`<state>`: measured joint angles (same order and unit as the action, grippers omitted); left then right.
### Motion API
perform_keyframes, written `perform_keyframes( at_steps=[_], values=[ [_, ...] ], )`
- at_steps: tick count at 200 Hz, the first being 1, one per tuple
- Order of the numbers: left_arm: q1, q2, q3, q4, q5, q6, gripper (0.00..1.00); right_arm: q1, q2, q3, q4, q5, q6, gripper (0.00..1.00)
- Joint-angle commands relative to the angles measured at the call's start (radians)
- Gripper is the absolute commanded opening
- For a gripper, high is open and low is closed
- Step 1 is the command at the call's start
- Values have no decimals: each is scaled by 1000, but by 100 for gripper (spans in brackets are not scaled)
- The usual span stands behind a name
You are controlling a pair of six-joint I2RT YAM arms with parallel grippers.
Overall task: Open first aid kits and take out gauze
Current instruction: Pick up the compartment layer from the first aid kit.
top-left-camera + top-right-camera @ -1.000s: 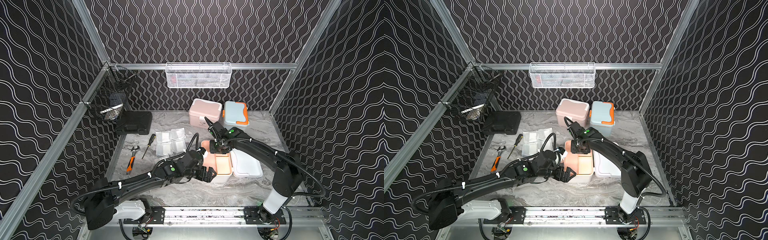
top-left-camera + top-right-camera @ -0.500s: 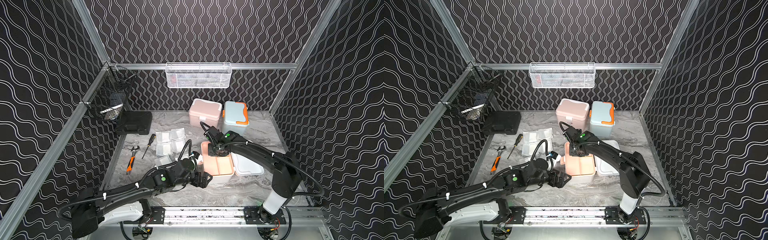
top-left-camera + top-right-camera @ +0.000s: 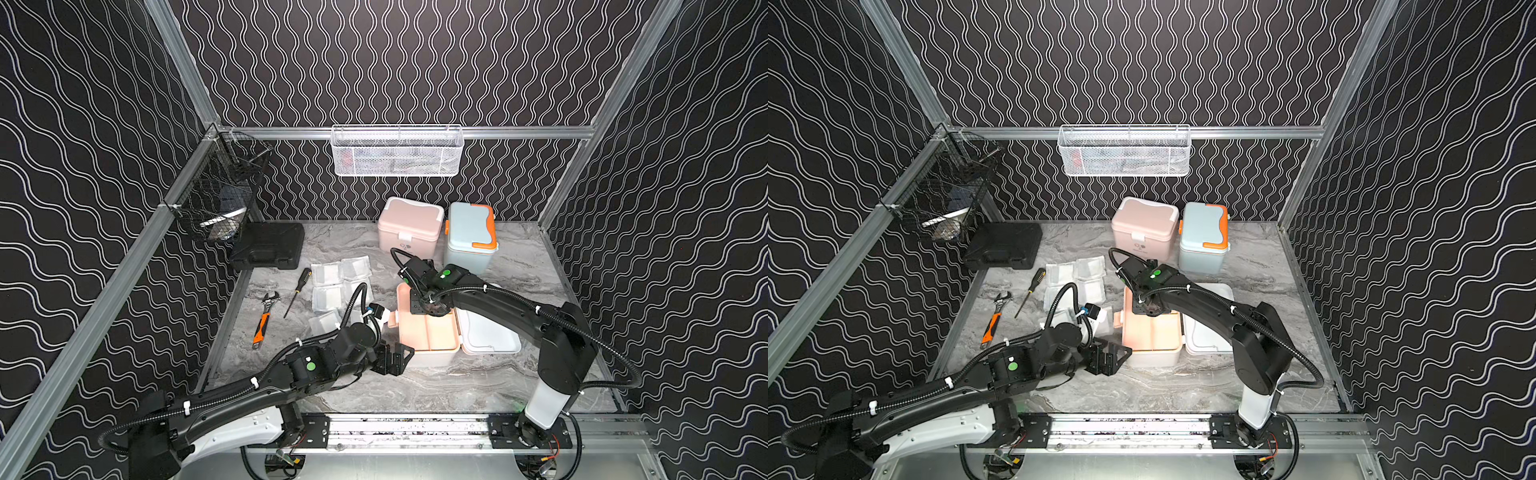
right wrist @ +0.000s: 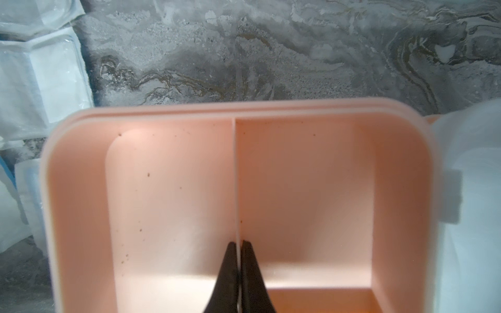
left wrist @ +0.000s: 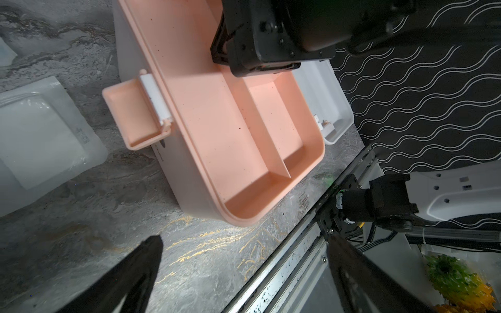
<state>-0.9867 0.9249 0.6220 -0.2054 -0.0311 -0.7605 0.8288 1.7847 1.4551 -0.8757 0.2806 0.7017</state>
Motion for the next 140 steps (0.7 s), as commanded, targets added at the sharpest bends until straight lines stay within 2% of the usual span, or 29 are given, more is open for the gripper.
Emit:
perform_keyframes(
  at_steps=[1,140],
  values=[
    [0,-4,-1,1,-27,-17,99,10,25,-2,-81,-47,45,0],
    [2,-15,-5,26,-45,-14,99,38,-65,34,-103,32,34,0]
  ],
)
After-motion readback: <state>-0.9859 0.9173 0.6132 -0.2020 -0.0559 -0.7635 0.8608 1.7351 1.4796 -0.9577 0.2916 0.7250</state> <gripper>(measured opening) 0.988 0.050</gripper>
